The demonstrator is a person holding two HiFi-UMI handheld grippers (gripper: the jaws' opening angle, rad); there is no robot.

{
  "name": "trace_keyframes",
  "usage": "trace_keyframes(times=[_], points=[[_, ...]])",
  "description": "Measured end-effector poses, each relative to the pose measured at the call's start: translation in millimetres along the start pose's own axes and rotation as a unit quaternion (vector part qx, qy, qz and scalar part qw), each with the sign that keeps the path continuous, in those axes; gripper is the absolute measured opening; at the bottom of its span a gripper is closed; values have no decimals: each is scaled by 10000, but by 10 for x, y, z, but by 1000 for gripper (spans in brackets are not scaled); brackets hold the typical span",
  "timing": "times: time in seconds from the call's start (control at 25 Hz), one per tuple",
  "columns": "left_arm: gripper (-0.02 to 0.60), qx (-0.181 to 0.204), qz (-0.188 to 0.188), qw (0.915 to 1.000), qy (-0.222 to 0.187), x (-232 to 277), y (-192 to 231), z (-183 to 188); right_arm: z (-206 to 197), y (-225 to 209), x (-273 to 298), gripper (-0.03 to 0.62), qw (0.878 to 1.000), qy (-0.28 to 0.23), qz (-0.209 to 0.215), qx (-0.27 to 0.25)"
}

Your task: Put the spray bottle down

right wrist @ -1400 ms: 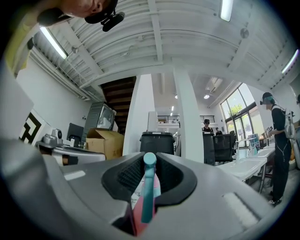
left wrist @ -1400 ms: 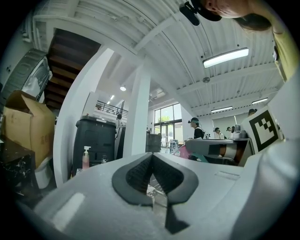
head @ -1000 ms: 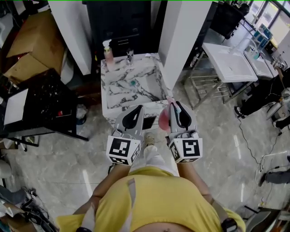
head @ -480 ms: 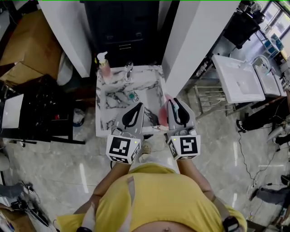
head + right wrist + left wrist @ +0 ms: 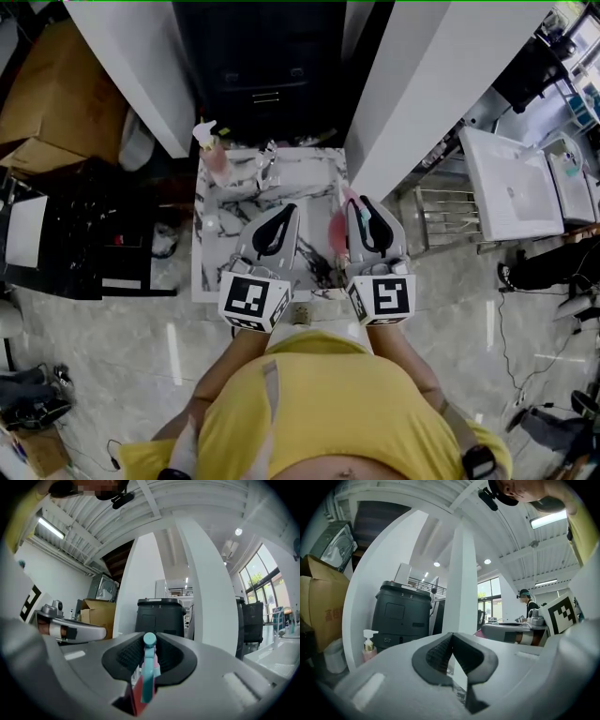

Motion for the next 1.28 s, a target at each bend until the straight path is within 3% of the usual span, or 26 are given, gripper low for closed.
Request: trace_keyframes(times=[0.32, 0.68, 1.28], points=[[0, 27, 7, 9999, 102, 203, 155, -17, -123, -48, 291, 64, 10000, 42, -7, 45], [0, 17, -214, 9996, 169, 401, 266, 132, 47, -79, 612, 64, 9997, -3, -174, 155], [0, -59, -112, 9991, 416, 774, 659, -19, -392, -49, 1230, 64, 9999, -97, -19, -101]])
Point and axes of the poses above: the fingertips, and each gripper's own axes: x forward along the fingers, y to its left, z out of its top, the point moved 8 cm from there along -x, backward along the fingers, and after that the axes turned 15 degrees about -x, right-handed, at the moved point
